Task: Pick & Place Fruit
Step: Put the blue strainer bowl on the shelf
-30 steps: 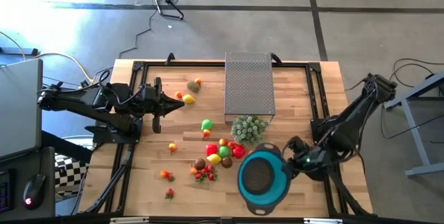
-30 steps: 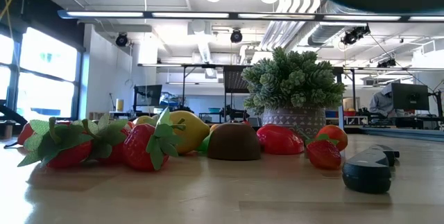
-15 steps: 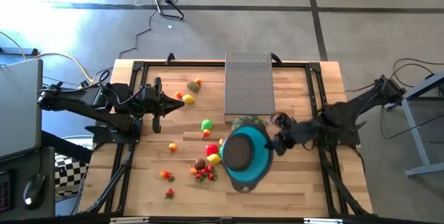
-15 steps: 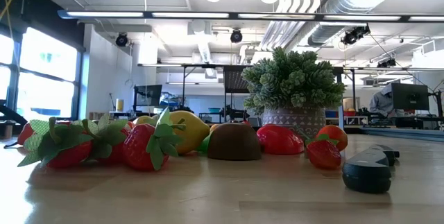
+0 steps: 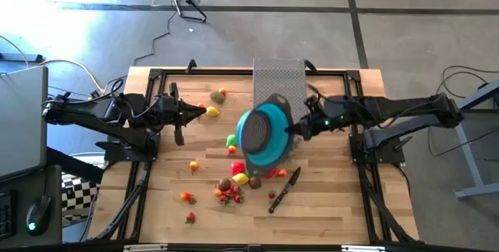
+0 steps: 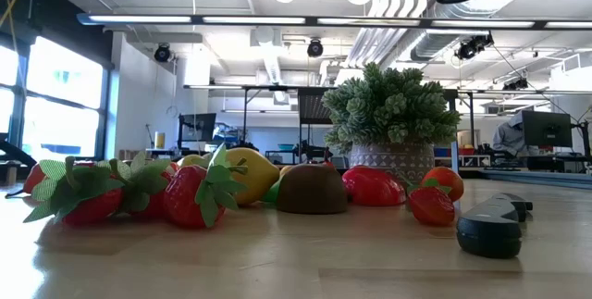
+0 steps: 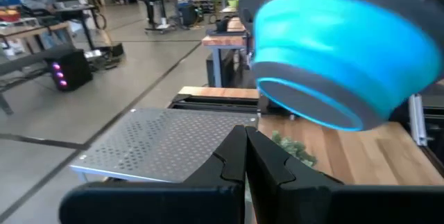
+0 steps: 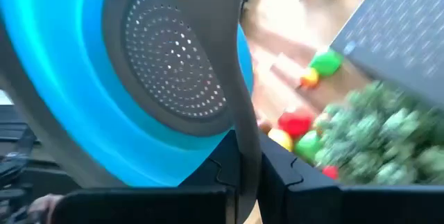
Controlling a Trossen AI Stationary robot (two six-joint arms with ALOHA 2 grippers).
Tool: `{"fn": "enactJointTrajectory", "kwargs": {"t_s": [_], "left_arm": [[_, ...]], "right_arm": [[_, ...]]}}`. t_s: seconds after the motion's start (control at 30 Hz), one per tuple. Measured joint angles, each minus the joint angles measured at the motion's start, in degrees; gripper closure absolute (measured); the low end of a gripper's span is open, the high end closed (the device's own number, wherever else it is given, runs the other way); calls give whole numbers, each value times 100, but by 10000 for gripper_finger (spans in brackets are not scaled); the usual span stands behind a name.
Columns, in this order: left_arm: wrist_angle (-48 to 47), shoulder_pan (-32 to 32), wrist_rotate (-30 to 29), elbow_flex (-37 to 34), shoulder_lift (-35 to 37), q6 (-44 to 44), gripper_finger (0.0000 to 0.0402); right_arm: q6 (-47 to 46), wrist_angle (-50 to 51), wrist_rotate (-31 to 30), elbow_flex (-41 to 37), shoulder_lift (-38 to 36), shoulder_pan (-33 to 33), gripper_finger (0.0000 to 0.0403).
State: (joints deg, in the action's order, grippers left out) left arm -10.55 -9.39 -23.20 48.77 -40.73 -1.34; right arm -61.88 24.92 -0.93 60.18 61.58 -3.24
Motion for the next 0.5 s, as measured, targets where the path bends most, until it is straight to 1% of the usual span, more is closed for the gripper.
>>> {"fn": "enactJointTrajectory", "kwargs": {"t_s": [0.1,0.27,0.5], "left_arm": [[-2,0,-115,0,2,-14,402],[-2,0,-185,0,2,-16,402],[-6,0,-188,0,0,-14,402]], "right_arm": [[284,94,113,211,2,400,389],[848,219,115,596,-3,980,389],[1375,1098,75,1153,69,1822,389]]}}
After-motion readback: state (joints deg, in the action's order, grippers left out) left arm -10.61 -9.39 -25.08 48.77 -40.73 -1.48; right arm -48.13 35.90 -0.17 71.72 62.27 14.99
